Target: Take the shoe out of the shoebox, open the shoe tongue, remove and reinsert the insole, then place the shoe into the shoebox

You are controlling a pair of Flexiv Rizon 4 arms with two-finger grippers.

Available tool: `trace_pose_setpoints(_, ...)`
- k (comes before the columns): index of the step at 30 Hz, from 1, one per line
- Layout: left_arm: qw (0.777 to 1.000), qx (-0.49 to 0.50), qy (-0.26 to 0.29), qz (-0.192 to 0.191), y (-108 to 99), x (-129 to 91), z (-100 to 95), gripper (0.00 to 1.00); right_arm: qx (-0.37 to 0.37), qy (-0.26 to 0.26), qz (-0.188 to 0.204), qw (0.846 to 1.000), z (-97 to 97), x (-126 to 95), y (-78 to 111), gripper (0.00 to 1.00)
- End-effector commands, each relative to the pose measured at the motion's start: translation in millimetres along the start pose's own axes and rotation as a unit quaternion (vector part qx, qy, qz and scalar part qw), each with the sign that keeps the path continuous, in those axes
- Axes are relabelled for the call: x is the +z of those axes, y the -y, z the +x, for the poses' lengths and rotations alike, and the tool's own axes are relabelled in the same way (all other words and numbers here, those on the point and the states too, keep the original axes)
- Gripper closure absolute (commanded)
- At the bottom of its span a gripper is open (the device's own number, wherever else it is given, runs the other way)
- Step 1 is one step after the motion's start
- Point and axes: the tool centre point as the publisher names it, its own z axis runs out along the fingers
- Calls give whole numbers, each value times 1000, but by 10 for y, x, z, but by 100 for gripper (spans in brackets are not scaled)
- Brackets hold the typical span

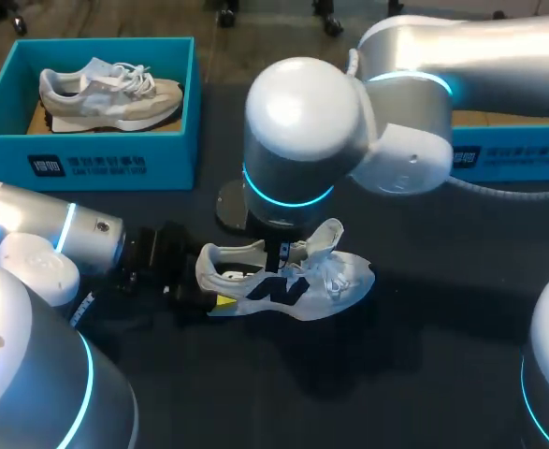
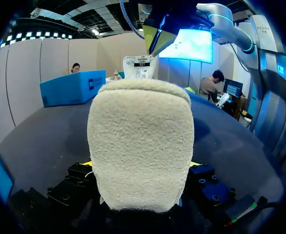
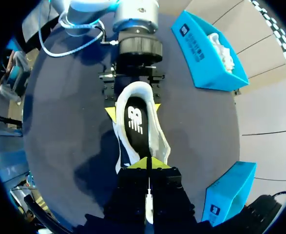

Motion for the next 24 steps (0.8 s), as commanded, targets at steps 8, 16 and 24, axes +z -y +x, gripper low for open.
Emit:
trace_pose_setpoints(8, 1000, -1, 0, -1, -14, 13, -19, 100, -41, -25, 26, 999, -9, 573, -122, 100)
trace_pose_setpoints(16, 1000, -1, 0, -1, -14, 13, -19, 100, -54, -58, 28, 996, -12, 793, -122, 100)
trace_pose_setpoints(24, 1000, -1, 0, -1, -14, 13, -19, 100, -55, -86, 28, 994, 41, 929, -121, 100)
